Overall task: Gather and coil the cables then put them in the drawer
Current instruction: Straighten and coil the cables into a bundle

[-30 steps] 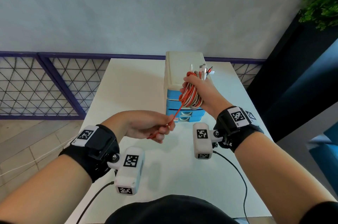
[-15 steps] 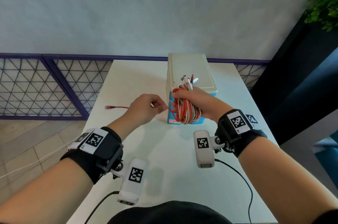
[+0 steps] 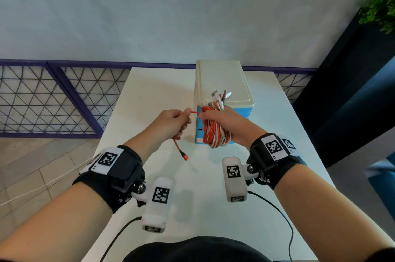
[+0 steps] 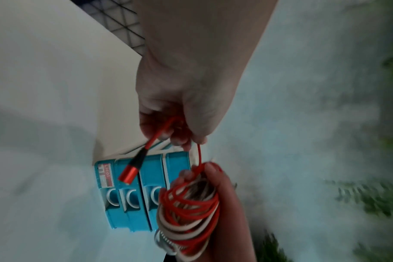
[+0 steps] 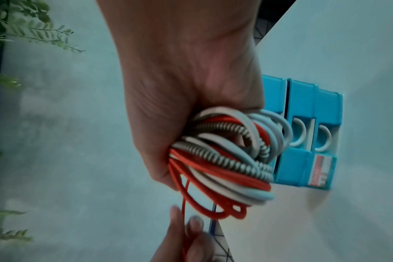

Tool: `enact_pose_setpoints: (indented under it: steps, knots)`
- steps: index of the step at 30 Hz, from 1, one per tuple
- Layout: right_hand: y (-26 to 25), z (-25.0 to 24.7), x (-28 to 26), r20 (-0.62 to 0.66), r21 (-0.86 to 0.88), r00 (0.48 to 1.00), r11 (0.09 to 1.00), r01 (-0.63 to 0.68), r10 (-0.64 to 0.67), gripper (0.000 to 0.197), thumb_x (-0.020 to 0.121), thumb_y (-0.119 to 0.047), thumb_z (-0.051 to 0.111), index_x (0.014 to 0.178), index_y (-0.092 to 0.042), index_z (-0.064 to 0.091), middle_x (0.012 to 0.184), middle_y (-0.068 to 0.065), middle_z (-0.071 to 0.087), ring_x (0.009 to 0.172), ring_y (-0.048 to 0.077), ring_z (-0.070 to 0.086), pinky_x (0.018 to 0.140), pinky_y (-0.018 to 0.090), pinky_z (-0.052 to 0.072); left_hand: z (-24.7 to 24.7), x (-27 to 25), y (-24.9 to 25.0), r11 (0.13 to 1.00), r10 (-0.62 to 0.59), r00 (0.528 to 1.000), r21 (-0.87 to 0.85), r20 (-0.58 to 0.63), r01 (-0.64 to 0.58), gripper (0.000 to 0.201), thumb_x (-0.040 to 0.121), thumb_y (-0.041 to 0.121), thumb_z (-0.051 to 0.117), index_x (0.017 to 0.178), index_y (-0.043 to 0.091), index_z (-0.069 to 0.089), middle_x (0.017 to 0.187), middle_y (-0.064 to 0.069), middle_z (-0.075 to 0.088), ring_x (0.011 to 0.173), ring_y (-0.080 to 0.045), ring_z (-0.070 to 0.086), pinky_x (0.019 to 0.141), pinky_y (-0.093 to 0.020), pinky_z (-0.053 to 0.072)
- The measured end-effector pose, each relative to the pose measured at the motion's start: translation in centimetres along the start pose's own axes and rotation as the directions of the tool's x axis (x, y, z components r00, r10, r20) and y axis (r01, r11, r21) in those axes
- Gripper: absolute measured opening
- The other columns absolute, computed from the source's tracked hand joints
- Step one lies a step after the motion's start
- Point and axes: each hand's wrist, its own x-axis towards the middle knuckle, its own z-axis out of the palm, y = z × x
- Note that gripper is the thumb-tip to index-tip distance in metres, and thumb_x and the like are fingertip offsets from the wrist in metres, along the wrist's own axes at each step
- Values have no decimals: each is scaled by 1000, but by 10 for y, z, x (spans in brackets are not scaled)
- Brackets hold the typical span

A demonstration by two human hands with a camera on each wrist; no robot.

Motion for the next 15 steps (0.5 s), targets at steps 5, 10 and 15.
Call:
enact_pose_setpoints:
  steps: [5, 10, 15]
  knots:
    - [9, -8, 9, -154, 11, 988, 1000, -25, 26, 46, 77, -34, 73, 110, -3, 62, 81, 7, 69, 72, 21, 68, 80, 40, 58, -14, -6, -10, 932, -129, 980, -320, 149, 171, 29, 100, 27, 41, 82, 15, 60, 71, 1, 53, 65, -17, 53, 72, -30, 45]
    - [9, 1, 8, -124, -43, 992, 999, 6, -11, 34, 79, -44, 71, 98, -17, 64, 79, 1, 69, 74, 18, 69, 81, 37, 57, -3, -13, 2, 889, -79, 988, -440, 131, 129, 22, 100, 19, 42, 92, 10, 60, 76, -1, 57, 78, -17, 61, 88, -37, 52]
    - [8, 5, 2, -51, -2, 999, 1000, 16, -16, 54, 73, -58, 71, 108, -17, 64, 97, 8, 73, 91, 23, 72, 90, 45, 55, 7, -16, 15, 914, -15, 1000, -406, -24, 4, 23, 100, 16, 40, 93, 6, 60, 79, -6, 57, 80, -17, 63, 80, -37, 58]
